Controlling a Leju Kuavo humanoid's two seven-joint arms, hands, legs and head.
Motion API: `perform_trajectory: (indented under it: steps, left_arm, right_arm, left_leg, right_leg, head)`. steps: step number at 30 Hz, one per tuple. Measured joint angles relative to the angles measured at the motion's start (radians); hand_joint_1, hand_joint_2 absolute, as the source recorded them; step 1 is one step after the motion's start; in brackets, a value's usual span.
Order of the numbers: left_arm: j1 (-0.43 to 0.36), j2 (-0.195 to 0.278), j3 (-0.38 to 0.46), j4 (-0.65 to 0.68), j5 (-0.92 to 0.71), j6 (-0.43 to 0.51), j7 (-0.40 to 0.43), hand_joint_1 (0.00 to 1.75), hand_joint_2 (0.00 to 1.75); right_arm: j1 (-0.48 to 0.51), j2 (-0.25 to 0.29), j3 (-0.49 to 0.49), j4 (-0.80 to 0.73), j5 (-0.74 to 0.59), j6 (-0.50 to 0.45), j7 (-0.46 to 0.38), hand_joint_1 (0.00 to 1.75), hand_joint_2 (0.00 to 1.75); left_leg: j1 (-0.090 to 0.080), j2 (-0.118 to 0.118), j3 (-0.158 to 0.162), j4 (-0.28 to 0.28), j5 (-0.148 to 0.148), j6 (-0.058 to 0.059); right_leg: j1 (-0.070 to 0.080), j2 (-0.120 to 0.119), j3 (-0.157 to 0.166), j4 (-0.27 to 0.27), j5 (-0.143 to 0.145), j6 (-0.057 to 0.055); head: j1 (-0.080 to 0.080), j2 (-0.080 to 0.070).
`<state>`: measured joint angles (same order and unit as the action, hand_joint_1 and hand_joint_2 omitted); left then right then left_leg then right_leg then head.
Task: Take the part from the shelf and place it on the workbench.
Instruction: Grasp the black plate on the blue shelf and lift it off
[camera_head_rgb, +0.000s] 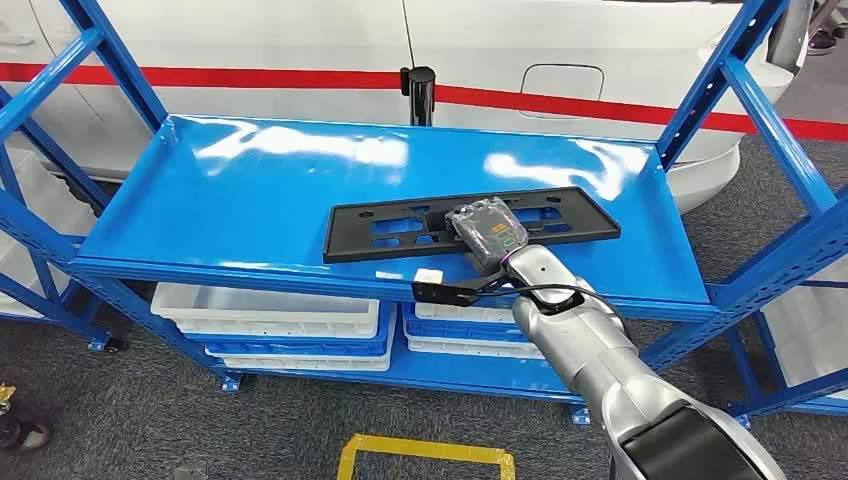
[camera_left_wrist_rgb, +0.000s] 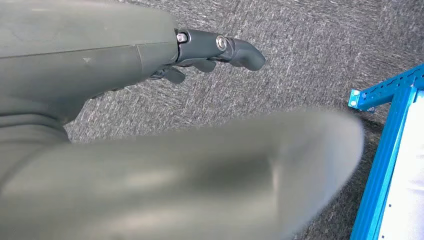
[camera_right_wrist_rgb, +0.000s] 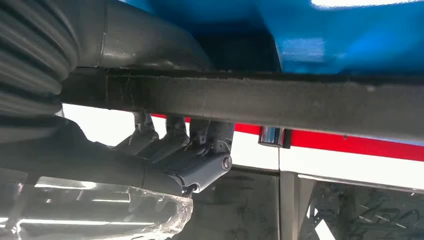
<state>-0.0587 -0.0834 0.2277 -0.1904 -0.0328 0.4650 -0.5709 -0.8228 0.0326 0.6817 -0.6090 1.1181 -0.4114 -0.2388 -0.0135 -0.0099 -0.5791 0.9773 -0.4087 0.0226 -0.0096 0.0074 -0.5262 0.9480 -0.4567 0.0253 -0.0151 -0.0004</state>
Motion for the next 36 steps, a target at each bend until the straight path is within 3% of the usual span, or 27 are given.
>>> perform_trajectory:
  steps: [9, 15, 21, 29, 36]
  left_arm:
    - [0.001, -0.002, 0.005, 0.0, -0.019, -0.013, 0.021, 0.0, 1.75]
    - [0.002, -0.002, 0.005, 0.0, -0.047, -0.029, 0.029, 0.0, 1.75]
    - [0.003, -0.002, 0.005, 0.0, -0.04, -0.033, 0.037, 0.0, 1.75]
    - [0.004, -0.002, 0.012, 0.0, -0.028, -0.066, 0.168, 0.0, 1.75]
    - [0.005, -0.002, 0.013, 0.0, -0.043, -0.104, 0.185, 0.0, 1.75]
  right_arm:
    - [-0.021, -0.005, -0.005, -0.054, -0.033, 0.001, -0.018, 1.75, 1.75]
    - [-0.048, -0.039, -0.029, -0.216, -0.123, 0.108, -0.038, 1.75, 1.75]
    - [-0.09, -0.07, -0.05, -0.349, -0.16, 0.15, -0.037, 1.75, 1.75]
    - [-0.112, -0.082, -0.054, -0.447, -0.206, 0.181, -0.037, 1.75, 1.75]
    - [-0.122, -0.09, -0.054, -0.461, -0.217, 0.194, -0.032, 1.75, 1.75]
  left_leg:
    - [0.0, 0.0, 0.0, 0.0, 0.0, 0.0]
    - [0.0, 0.0, -0.001, 0.0, 0.0, 0.0]
    - [0.0, 0.0, -0.001, 0.0, 0.0, 0.0]
    - [0.0, -0.001, -0.001, 0.0, 0.0, 0.0]
    - [0.0, 0.0, -0.001, 0.0, 0.0, 0.0]
  right_leg:
    - [0.0, 0.0, 0.0, 0.0, 0.0, 0.0]
    - [0.0, 0.0, 0.0, 0.0, 0.0, 0.0]
    - [0.0, 0.0, 0.0, 0.0, 0.0, 0.0]
    - [0.0, 0.0, 0.0, 0.0, 0.0, 0.0]
    - [0.0, 0.0, 0.0, 0.0, 0.0, 0.0]
  head:
    - [0.0, 0.0]
    - [0.0, 0.0]
    - [0.0, 0.0]
    - [0.0, 0.0]
    - [0.0, 0.0]
